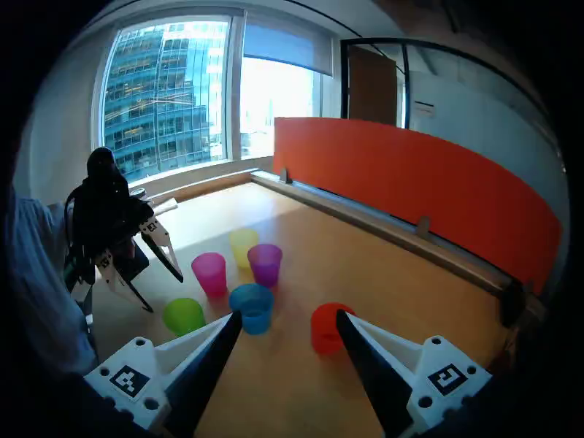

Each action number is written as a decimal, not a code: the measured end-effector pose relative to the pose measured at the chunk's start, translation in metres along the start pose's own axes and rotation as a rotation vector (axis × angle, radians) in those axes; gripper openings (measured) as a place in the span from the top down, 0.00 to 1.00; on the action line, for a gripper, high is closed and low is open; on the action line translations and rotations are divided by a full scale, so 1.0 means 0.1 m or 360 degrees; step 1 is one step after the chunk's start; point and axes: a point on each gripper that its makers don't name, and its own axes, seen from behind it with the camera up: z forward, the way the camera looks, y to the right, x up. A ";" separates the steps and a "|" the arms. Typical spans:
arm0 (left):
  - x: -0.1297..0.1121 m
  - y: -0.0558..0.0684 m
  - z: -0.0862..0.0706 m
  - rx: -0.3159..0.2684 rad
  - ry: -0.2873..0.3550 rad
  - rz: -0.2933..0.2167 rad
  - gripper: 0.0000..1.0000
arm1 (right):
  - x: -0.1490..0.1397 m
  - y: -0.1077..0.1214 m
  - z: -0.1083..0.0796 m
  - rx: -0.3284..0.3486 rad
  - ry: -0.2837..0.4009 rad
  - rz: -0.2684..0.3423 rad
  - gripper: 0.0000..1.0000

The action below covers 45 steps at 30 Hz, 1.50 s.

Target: Pour water

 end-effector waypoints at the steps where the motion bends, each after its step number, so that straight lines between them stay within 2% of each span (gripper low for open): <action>1: -0.02 0.01 0.02 -0.0003 -0.0006 -0.0001 0.04 | 0.00 0.00 0.01 0.0002 -0.0001 -0.0001 0.00; 17: -0.22 0.07 0.34 -0.0036 -0.0070 -0.0052 0.04 | -0.13 -0.02 0.15 0.0019 -0.0038 -0.0011 0.00; 30: -0.18 0.07 0.56 -0.0043 -0.0054 -0.0086 0.04 | -0.18 -0.03 0.23 0.0028 -0.0047 -0.0003 0.00; 35: -0.15 0.06 0.61 -0.0037 -0.0044 -0.0097 0.05 | -0.19 -0.01 0.24 0.0026 -0.0049 -0.0002 0.00; 39: -0.14 0.05 0.64 -0.0026 -0.0048 -0.0086 0.13 | -0.20 0.00 0.23 0.0027 -0.0047 0.0000 0.00; 45: -0.11 0.06 0.64 -0.0014 -0.0041 -0.0072 0.13 | -0.21 0.00 0.24 0.0029 -0.0045 0.0003 0.00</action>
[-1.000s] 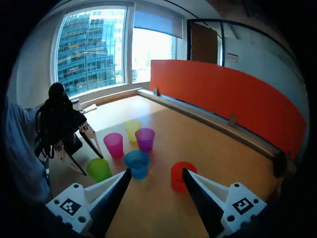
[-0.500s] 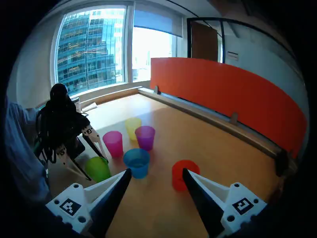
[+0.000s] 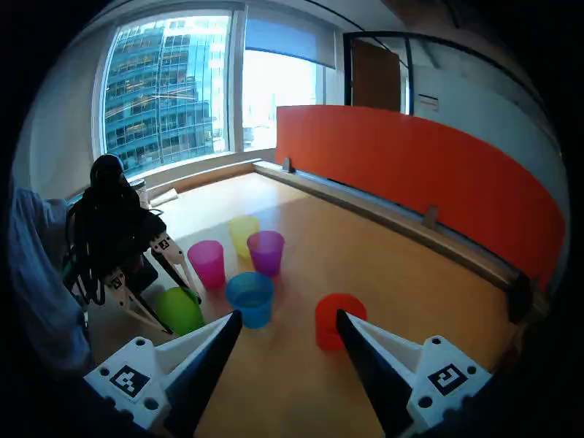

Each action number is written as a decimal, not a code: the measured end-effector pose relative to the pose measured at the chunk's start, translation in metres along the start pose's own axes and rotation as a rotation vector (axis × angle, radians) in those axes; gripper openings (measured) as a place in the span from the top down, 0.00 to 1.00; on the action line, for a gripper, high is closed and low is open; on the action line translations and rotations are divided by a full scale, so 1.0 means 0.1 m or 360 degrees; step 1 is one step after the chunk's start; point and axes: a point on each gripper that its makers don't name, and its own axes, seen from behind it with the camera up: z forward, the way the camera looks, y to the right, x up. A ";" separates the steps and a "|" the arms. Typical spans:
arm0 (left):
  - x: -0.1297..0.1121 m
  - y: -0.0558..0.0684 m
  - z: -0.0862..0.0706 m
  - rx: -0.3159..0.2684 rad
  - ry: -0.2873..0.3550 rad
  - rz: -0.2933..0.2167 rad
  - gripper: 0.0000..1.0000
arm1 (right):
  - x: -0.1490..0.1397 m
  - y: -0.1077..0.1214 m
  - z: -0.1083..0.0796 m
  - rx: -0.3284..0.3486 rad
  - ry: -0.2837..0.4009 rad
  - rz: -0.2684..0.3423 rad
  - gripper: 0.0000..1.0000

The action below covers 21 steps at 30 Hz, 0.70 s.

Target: Pour water

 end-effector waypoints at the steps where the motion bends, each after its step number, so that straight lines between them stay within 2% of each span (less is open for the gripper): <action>1: 0.01 0.00 -0.01 0.0000 0.0007 -0.0002 0.13 | 0.00 0.00 0.00 0.0001 0.0001 -0.0001 0.00; 8: 0.15 -0.03 -0.14 0.0004 0.0070 -0.0037 0.13 | -0.01 -0.01 0.02 0.0008 -0.0005 -0.0005 0.00; 21: 0.53 -0.29 -0.51 0.0130 0.0210 -0.0012 0.13 | -0.13 -0.10 0.13 0.0037 -0.0043 -0.0039 0.00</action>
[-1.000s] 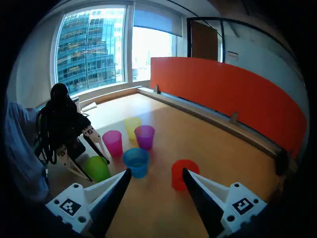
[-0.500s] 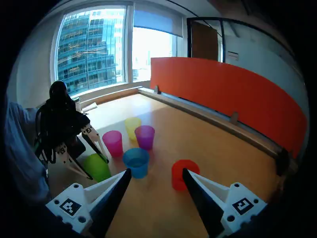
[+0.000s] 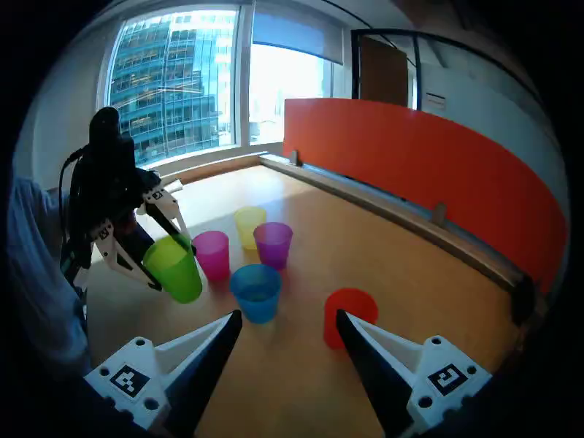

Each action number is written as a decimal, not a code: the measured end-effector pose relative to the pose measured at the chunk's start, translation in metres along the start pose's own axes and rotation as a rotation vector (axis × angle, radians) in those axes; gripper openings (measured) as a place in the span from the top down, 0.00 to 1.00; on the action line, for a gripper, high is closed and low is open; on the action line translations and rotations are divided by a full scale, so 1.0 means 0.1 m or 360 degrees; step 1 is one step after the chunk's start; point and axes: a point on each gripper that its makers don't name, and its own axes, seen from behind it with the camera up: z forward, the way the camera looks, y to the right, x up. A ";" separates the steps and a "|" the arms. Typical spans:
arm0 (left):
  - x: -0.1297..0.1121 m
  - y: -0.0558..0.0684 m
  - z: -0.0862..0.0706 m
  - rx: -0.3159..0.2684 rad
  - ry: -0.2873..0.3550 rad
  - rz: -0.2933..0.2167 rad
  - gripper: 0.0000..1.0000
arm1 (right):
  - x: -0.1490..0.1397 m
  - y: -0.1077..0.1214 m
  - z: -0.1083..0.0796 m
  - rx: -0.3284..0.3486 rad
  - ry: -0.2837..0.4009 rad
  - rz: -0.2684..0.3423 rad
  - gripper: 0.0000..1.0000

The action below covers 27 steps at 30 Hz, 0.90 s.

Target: Pour water

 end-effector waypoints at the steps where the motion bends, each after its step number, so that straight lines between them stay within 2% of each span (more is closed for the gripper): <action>1: 0.04 -0.03 -0.02 0.0009 0.0014 -0.0002 0.13 | -0.01 -0.01 0.01 0.0005 -0.0002 -0.0002 0.00; 8: 0.29 -0.21 -0.18 0.0077 0.0113 -0.0012 0.13 | -0.08 -0.08 0.11 0.0033 -0.0015 -0.0001 0.00; 15: 0.45 -0.38 -0.32 0.0140 0.0170 0.0001 0.12 | -0.11 -0.13 0.20 0.0057 -0.0017 0.0008 0.00; 27: 0.62 -0.57 -0.51 0.0215 0.0265 -0.0024 0.12 | -0.14 -0.19 0.38 0.0081 -0.0010 -0.0003 0.00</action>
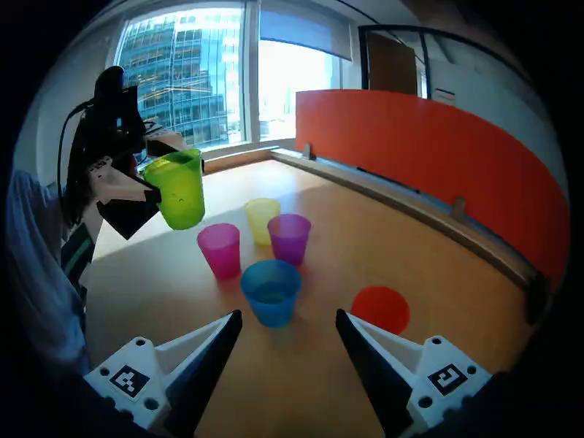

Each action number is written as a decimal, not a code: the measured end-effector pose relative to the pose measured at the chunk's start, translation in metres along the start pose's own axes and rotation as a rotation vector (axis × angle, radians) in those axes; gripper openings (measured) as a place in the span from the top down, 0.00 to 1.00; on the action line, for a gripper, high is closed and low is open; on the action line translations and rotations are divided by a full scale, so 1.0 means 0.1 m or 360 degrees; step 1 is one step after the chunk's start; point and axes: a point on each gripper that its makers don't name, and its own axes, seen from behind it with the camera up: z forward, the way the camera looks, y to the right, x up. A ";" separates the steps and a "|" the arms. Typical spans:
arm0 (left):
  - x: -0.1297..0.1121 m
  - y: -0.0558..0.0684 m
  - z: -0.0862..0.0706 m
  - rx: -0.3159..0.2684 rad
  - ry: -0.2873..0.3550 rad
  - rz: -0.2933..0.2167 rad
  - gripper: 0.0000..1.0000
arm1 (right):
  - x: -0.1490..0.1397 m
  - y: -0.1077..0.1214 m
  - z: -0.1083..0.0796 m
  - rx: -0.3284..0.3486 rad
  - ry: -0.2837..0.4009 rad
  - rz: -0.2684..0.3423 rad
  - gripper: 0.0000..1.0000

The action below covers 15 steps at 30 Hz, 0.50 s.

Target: Pour water

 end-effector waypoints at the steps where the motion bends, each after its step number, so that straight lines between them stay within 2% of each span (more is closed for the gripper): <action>1: 0.01 -0.01 -0.01 0.0006 0.0007 -0.0003 0.12 | 0.00 -0.01 0.02 0.0004 -0.0001 -0.0004 0.00; 15: 0.10 -0.15 -0.18 0.0078 0.0055 -0.0033 0.12 | -0.09 -0.15 0.35 0.0054 -0.0041 -0.0055 0.00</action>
